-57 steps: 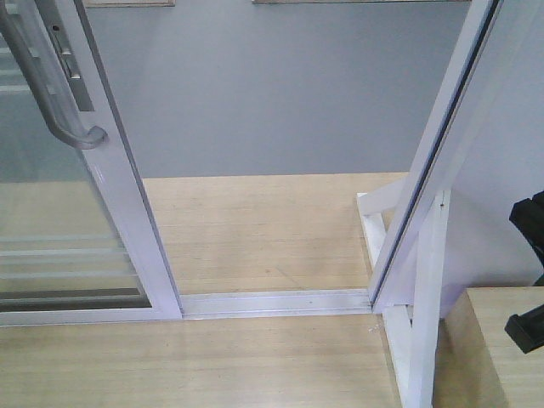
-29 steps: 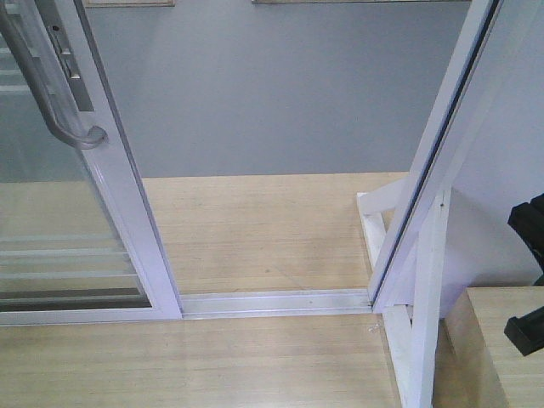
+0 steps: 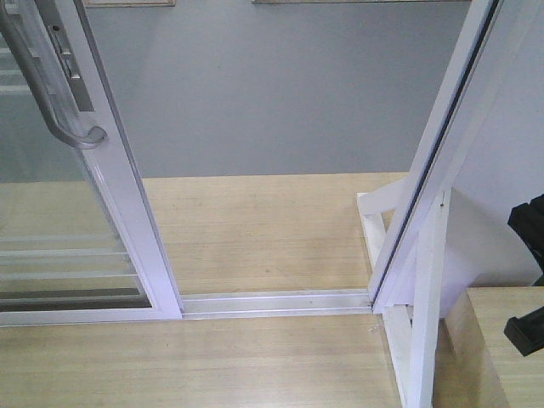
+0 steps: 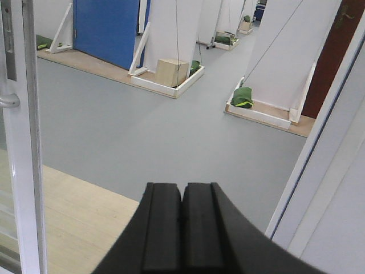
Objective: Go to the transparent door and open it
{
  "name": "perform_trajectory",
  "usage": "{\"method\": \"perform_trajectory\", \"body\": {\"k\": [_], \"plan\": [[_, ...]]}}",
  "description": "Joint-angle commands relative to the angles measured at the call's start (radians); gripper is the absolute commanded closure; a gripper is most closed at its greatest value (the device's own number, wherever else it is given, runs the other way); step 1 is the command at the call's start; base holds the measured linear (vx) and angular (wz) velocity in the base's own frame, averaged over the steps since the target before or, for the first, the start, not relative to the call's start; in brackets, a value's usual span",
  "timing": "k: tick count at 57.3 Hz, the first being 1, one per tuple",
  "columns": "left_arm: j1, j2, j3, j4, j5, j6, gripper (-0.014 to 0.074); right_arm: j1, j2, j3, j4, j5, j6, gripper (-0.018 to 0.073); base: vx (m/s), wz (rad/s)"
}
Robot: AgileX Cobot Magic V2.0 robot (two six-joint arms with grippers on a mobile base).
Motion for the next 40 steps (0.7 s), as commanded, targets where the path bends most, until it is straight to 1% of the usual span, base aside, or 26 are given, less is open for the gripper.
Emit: {"method": "perform_trajectory", "body": {"k": [1,4,7,14,23,27,34,35,38,40], "plan": [[-0.007,0.016,-0.027,0.100,-0.096,-0.135,0.0596,-0.006,0.005,-0.029,-0.005,-0.079,-0.001,0.0557,0.00,0.00],[-0.007,0.016,-0.027,0.156,-0.096,-0.195,0.0596,-0.006,0.005,-0.029,-0.005,-0.079,-0.001,0.0557,0.00,0.00],[-0.007,0.016,-0.027,0.186,-0.095,-0.214,0.0596,-0.006,0.005,-0.029,-0.005,-0.079,-0.001,0.0557,0.00,0.00],[-0.007,0.017,0.003,0.190,-0.090,-0.211,0.0596,-0.006,0.005,-0.029,-0.005,-0.079,-0.001,0.0557,0.00,0.00],[-0.007,-0.044,0.197,0.190,-0.108,-0.212,0.0596,-0.006,0.005,-0.029,-0.005,-0.079,-0.001,0.0557,0.00,0.00],[-0.006,-0.092,0.298,0.190,-0.166,-0.212,0.0596,-0.006,0.005,-0.029,-0.005,-0.079,-0.001,0.0557,0.00,0.00],[-0.006,-0.167,0.459,0.188,-0.353,-0.214,0.0596,-0.006,0.005,-0.029,-0.005,-0.079,-0.001,0.0557,0.00,0.00],[-0.006,-0.180,0.467,0.188,-0.351,-0.214,0.0596,-0.006,0.005,-0.029,-0.005,-0.079,-0.001,0.0557,0.00,0.00],[-0.006,-0.209,0.450,0.191,-0.274,-0.207,0.0596,-0.006,0.005,-0.029,-0.005,-0.079,-0.001,0.0557,0.00,0.00],[-0.002,-0.224,0.449,0.192,-0.261,-0.195,0.0596,-0.006,0.005,-0.029,-0.005,-0.079,-0.001,0.0557,0.00,0.00]]}}
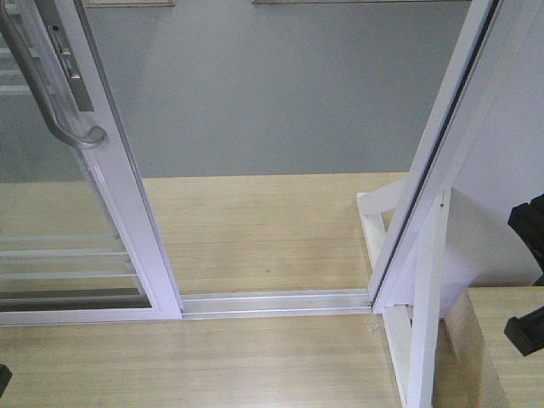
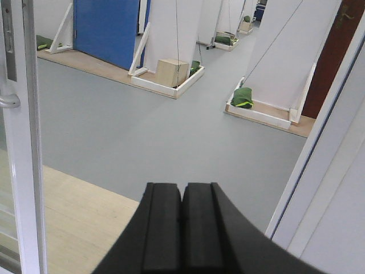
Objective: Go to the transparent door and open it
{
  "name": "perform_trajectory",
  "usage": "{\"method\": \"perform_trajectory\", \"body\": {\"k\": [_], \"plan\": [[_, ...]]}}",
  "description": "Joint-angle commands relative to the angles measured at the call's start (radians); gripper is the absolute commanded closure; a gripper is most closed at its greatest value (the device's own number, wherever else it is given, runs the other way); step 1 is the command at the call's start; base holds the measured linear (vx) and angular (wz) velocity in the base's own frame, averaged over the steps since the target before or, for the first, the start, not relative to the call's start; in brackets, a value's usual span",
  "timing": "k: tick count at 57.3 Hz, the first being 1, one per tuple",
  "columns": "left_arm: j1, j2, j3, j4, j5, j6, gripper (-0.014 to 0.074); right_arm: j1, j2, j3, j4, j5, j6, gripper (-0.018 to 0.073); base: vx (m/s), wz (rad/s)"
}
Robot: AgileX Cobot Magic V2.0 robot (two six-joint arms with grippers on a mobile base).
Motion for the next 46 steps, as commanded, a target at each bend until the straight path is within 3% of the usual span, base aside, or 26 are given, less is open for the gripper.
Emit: {"method": "perform_trajectory", "body": {"k": [1,12,46], "plan": [[0.004,-0.032,0.023,0.001,-0.063,0.008,0.0596,-0.006,0.005,-0.029,-0.005,-0.080,-0.001,0.0557,0.00,0.00],[0.047,-0.074,0.027,-0.008,-0.006,0.008,0.0596,-0.006,0.005,-0.029,-0.005,-0.080,-0.001,0.0557,0.00,0.00],[0.046,-0.073,0.025,-0.009,-0.011,0.008,0.0596,-0.006,0.005,-0.029,-0.005,-0.080,-0.001,0.0557,0.00,0.00]]}}
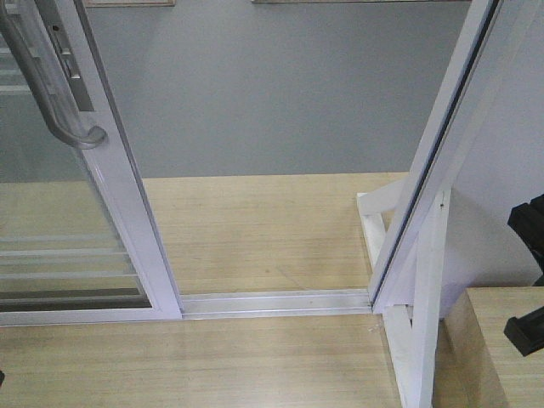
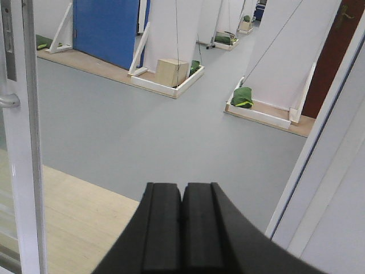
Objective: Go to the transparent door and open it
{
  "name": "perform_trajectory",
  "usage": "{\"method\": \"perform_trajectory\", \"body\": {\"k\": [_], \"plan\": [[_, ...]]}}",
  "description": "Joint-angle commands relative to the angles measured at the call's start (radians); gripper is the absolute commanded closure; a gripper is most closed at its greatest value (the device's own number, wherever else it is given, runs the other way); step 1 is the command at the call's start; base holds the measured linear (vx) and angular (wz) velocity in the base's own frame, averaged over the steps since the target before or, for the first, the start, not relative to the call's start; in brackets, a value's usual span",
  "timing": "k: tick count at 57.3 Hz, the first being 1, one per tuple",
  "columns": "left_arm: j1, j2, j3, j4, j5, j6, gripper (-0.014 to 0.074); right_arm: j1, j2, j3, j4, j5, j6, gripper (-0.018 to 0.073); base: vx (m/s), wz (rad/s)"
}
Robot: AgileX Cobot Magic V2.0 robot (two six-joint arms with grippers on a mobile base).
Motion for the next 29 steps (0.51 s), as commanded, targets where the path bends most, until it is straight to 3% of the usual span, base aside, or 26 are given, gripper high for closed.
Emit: {"method": "perform_trajectory", "body": {"k": [1,18,29], "plan": [[0.000,-0.013,0.025,-0.009,-0.080,0.000,0.0596,-0.006,0.005,-0.029,-0.005,-0.080,-0.001,0.0557,0.00,0.00],[0.000,-0.013,0.025,-0.009,-0.080,0.000,0.0596,-0.006,-0.002,0.000,-0.006,-0.089,-0.001,0.0557,0.00,0.00],[0.000,-0.013,0.025,-0.009,-0.080,0.000,0.0596,-0.006,-0.181,0.189,0.052,-0.159,-0.001,0.0557,0.00,0.00]]}}
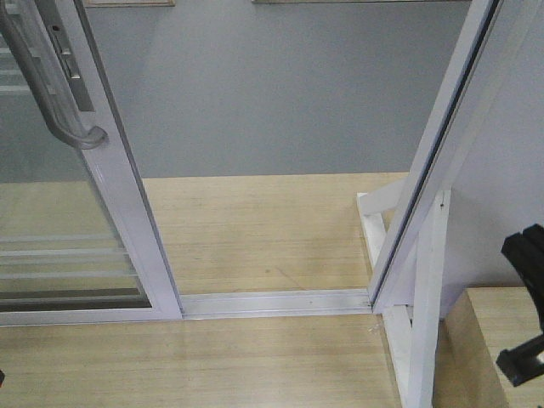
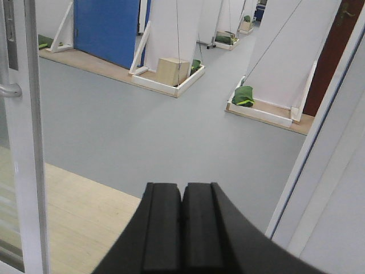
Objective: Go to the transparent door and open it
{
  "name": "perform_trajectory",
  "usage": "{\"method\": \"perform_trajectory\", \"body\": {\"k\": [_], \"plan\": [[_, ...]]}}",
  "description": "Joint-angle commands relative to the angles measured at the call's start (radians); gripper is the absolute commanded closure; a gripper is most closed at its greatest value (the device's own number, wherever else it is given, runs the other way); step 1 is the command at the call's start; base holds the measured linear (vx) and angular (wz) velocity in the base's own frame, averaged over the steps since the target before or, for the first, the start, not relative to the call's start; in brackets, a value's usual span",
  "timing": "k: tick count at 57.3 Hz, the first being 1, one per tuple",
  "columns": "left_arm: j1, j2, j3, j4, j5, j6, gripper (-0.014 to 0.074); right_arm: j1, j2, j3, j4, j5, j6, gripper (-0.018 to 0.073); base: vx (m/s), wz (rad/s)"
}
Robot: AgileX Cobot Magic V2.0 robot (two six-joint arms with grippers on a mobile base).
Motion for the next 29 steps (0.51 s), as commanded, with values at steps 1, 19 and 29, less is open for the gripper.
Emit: {"method": "perform_trajectory", "body": {"k": [1,19,29], "plan": [[0.000,-0.013,0.025,-0.009,-0.080,0.000,0.0596,-0.006,-0.084,0.072,0.048,-0.124,-0.001,0.0557,0.00,0.00],[0.000,-0.013,0.025,-0.009,-0.080,0.000,0.0596,-0.007,-0.290,0.237,0.108,-0.062,-0.001,0.0557,0.00,0.00],[0.000,-0.013,0.025,-0.009,-0.080,0.000,0.0596,-0.058,-0.291,0.237,0.065,-0.053,-0.001,0.0557,0.00,0.00]]}}
